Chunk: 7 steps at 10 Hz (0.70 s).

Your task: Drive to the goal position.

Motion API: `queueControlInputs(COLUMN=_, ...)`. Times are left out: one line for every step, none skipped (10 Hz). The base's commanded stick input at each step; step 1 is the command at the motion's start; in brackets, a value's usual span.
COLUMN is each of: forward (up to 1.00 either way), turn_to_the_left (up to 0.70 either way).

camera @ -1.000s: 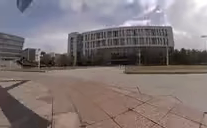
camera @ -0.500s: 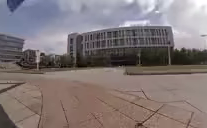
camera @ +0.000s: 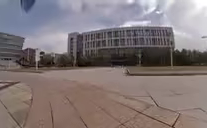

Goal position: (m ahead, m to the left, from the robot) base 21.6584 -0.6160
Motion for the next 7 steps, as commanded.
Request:
queueControlInputs(forward=0.70, turn_to_the_left=0.00)
queueControlInputs(forward=0.70, turn_to_the_left=0.00)
queueControlInputs(forward=0.70, turn_to_the_left=0.00)
queueControlInputs(forward=0.70, turn_to_the_left=0.00)
queueControlInputs(forward=0.70, turn_to_the_left=0.00)
queueControlInputs(forward=0.70, turn_to_the_left=0.00)
queueControlInputs(forward=0.70, turn_to_the_left=0.00)
